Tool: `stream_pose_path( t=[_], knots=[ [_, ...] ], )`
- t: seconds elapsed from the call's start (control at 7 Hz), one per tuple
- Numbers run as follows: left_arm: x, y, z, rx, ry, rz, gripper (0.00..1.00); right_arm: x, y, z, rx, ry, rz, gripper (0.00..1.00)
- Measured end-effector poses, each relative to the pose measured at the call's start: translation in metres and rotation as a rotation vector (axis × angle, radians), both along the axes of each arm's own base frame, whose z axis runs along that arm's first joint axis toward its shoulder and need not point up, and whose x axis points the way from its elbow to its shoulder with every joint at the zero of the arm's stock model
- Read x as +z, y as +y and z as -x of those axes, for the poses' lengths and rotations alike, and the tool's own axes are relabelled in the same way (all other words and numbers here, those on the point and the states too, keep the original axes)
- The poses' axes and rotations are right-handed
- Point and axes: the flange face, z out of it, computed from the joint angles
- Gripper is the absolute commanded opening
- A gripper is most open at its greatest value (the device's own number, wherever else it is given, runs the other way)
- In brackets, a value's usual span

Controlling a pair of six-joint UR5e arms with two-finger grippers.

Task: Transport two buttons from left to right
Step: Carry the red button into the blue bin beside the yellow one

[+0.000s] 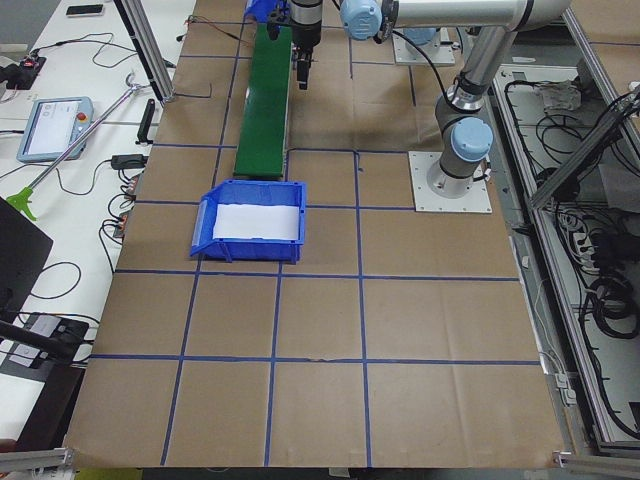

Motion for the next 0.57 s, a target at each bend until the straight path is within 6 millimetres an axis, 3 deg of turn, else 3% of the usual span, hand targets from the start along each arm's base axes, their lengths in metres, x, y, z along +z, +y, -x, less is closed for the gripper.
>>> stream_pose_path(
  t=[0.29,0.57],
  knots=[
    [0.000,0.000,0.000,0.001,0.000,0.000,1.00,-0.029,0.014,0.029,-0.064,-0.014,0.010,0.02],
    [0.000,0.000,0.000,0.001,0.001,0.000,1.00,-0.059,0.024,0.036,-0.133,-0.030,0.025,0.02]
  ],
)
